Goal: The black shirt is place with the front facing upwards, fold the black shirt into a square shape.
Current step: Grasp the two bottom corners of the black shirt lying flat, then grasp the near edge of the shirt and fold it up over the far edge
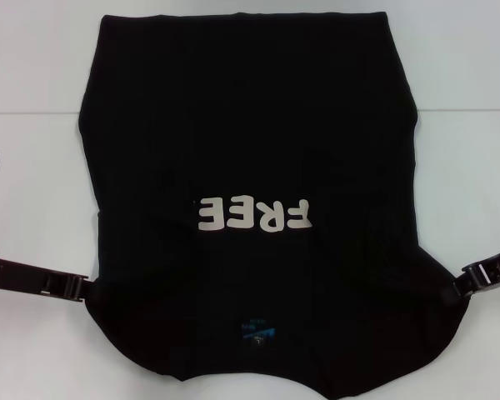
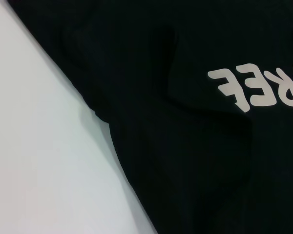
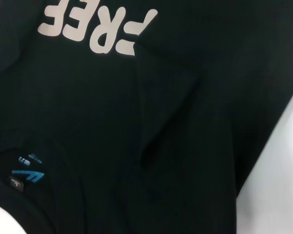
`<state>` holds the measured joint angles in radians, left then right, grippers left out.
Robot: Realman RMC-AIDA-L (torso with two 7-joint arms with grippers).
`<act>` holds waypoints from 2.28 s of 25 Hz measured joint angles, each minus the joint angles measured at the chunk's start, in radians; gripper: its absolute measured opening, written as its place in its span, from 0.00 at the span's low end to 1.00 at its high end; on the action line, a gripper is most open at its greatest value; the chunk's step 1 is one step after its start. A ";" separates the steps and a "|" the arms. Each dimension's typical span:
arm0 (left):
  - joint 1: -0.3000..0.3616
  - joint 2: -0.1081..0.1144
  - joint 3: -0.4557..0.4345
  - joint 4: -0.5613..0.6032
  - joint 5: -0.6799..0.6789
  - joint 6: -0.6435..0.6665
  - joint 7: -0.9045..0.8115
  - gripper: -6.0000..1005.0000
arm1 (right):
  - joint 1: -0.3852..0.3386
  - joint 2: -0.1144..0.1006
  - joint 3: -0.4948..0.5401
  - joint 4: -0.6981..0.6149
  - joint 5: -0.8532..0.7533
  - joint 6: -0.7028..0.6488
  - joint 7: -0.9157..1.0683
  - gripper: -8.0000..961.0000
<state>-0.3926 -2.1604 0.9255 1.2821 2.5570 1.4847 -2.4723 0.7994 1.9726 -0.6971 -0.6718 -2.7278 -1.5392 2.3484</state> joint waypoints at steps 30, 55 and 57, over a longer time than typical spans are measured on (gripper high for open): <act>-0.056 0.168 -0.369 -0.387 -0.104 0.331 0.098 0.06 | -0.136 -0.146 0.098 -0.019 0.133 -0.357 -0.297 0.05; -0.171 0.257 -0.618 -0.653 -0.164 0.485 0.210 0.06 | -0.172 -0.146 0.356 0.099 0.172 -0.387 -0.412 0.04; -0.187 0.262 -0.666 -0.672 -0.183 0.452 0.202 0.06 | -0.175 -0.170 0.437 0.137 0.200 -0.350 -0.350 0.04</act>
<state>-0.5800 -1.8982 0.2592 0.6106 2.3742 1.9365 -2.2706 0.6240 1.8028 -0.2599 -0.5343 -2.5278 -1.8894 1.9981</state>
